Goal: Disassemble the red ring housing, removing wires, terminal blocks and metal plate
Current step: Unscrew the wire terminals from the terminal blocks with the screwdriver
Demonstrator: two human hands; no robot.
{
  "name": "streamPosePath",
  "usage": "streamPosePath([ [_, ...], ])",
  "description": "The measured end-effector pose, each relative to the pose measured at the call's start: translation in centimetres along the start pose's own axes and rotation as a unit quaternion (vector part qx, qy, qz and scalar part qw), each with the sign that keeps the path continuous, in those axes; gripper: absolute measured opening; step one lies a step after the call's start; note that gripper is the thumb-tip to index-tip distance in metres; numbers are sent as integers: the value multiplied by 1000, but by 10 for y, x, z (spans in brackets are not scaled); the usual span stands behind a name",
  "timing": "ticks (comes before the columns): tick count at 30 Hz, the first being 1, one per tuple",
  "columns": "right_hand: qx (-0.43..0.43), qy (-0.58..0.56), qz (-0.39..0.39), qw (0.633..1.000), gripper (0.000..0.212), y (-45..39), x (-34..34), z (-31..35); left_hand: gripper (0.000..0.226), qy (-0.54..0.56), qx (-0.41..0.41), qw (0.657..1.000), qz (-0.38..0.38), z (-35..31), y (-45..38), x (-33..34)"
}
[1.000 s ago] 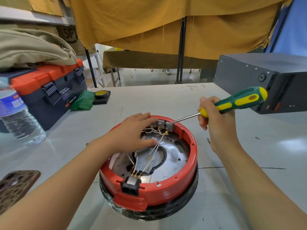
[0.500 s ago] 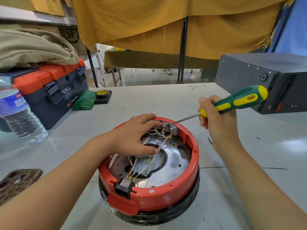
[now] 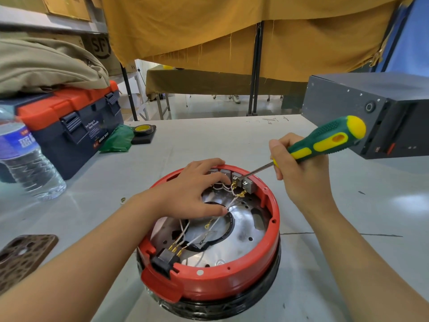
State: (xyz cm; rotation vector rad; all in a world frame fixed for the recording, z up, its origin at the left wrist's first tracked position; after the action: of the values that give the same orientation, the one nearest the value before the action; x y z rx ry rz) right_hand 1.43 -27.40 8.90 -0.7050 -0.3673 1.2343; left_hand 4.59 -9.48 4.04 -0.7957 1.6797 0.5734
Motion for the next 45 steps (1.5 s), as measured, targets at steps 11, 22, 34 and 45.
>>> streamPosePath([
  [11,-56,52,33,997,26,5,7,14,50,0,8,1000,-7,0,3,2],
  [22,41,-16,-1,999,27,1,2,-3,49,-2,5,1000,-4,1,2,3],
  [34,122,-86,-52,987,34,-1,-4,-21,46,2,2,1000,-14,1,2,2],
  [45,191,-132,-96,968,25,1,-7,-34,45,3,-3,1000,-9,1,2,2],
])
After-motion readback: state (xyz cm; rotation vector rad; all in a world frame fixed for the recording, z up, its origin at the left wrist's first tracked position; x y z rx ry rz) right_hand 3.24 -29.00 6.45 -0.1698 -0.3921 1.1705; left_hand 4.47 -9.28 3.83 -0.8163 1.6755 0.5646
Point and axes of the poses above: each hand's wrist, its own y-axis away from the middle knuckle, its own x-axis out of the palm, z = x × y, the point moved 7 cm from there along -y, towards the middle knuckle, and after that the axes turned 2 degrees about z, right-handed, at the moved point
